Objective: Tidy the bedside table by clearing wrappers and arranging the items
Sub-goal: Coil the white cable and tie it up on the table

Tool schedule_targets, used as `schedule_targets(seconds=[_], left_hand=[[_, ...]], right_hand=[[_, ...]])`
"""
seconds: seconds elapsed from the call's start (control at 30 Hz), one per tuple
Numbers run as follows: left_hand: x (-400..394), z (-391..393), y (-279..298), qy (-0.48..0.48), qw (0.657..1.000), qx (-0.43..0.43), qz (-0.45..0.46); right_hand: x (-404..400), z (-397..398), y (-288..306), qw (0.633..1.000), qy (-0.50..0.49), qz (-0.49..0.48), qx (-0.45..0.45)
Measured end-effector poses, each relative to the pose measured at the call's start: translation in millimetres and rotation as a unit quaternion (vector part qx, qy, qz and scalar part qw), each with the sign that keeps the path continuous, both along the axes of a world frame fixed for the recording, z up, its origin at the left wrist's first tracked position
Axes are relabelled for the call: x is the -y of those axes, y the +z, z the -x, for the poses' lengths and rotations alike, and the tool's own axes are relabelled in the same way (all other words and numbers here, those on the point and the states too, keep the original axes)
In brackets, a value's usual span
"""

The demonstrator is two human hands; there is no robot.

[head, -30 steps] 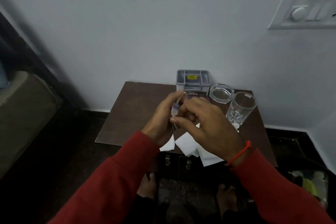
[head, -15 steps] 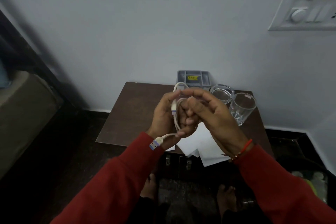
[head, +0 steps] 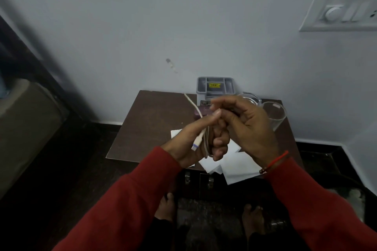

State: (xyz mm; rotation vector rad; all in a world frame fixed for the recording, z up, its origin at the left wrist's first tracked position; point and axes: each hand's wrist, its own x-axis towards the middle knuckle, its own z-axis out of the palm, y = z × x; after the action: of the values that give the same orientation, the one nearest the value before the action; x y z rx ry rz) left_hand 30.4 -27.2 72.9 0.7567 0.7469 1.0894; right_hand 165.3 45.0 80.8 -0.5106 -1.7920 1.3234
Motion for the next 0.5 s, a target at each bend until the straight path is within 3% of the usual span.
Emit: schedule_targets(seconds=[0.13, 0.27, 0.33, 0.5], left_hand=[[1, 5, 1, -0.043, 0.998, 0.047, 0.002], [2, 11, 6, -0.083, 0.986, 0.143, -0.001], [3, 10, 9, -0.104, 0.975, 0.195, 0.004], [8, 4, 11, -0.179, 0.953, 0.244, 0.01]], right_hand=[[6, 2, 7, 0.992, 0.046, 0.069, -0.091], [-1, -1, 2, 0.976, 0.016, 0.151, -0.154], [-5, -4, -3, 0.984, 0.005, 0.139, -0.115], [-20, -8, -17, 0.992, 0.109, -0.031, 0.053]])
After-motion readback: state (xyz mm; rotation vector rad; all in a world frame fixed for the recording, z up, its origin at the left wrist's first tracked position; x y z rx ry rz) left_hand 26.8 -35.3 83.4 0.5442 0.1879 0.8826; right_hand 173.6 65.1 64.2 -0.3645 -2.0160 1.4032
